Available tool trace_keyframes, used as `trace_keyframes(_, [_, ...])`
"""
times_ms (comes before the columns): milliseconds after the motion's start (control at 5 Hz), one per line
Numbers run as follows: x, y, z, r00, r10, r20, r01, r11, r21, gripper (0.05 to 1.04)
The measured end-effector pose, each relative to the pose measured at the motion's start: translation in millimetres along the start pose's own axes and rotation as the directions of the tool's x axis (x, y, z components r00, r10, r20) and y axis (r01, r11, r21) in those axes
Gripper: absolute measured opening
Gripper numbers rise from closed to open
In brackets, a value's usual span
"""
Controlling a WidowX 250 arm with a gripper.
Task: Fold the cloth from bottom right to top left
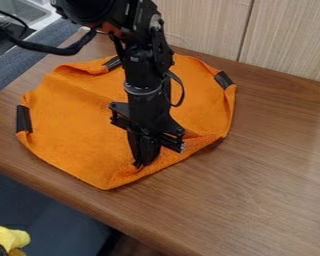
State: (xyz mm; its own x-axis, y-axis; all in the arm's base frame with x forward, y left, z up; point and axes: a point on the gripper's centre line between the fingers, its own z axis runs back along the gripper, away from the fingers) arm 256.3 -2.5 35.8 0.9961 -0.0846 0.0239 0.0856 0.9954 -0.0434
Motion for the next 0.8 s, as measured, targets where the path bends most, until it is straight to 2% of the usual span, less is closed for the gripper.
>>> trace_keyframes(400, [-1,-6,19,1.0,-0.017,0.024,0.016,0.999,0.035,0.063])
trace_keyframes(600, [13,-3,32,0.999,-0.022,0.05,0.019,0.999,0.049,0.063])
trace_keyframes(800, [36,20,55,0.994,0.037,0.103,-0.042,0.998,0.045,0.063])
